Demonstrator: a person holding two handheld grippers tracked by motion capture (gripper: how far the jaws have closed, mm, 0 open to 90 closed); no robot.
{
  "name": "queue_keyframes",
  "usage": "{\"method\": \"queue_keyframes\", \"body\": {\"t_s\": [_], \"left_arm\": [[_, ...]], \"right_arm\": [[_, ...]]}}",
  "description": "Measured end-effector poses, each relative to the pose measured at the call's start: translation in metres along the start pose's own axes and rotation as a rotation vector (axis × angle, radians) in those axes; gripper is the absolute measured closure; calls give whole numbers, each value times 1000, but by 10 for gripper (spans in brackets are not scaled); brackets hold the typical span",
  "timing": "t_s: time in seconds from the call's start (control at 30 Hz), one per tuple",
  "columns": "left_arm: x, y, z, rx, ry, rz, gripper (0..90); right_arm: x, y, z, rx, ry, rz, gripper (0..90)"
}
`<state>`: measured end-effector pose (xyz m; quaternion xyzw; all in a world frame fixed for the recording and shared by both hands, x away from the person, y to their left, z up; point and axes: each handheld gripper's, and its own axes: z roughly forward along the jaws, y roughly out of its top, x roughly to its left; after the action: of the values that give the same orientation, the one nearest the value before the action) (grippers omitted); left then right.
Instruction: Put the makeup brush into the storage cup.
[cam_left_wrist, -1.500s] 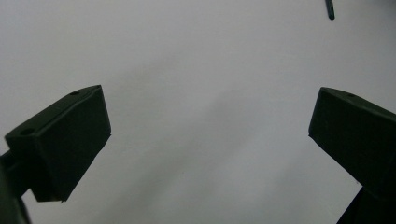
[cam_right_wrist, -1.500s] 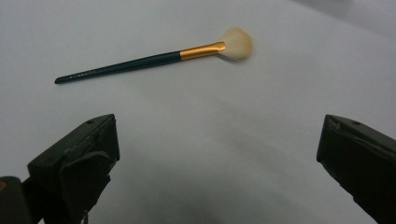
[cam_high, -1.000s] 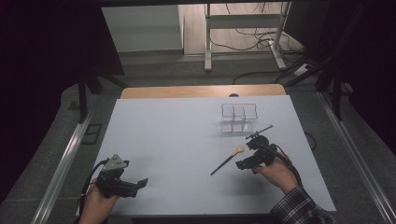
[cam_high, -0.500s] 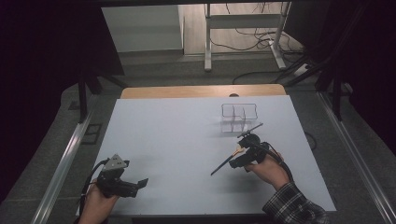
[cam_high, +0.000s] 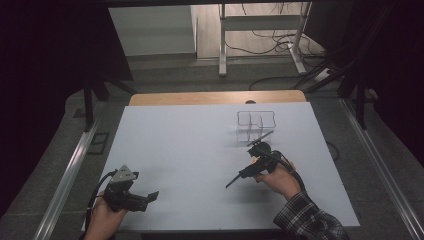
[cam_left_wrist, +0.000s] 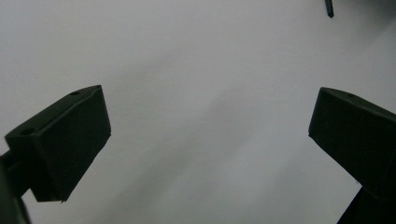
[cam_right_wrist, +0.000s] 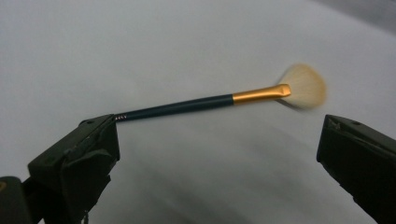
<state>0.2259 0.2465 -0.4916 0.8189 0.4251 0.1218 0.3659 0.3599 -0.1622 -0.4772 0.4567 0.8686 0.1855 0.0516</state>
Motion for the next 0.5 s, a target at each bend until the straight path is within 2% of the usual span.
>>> {"method": "queue_keyframes", "body": {"t_s": [0.5], "left_arm": [[-1, 0, 1, 8, -4, 6, 0]], "right_arm": [[10, 11, 14, 16, -10, 7, 0]]}}
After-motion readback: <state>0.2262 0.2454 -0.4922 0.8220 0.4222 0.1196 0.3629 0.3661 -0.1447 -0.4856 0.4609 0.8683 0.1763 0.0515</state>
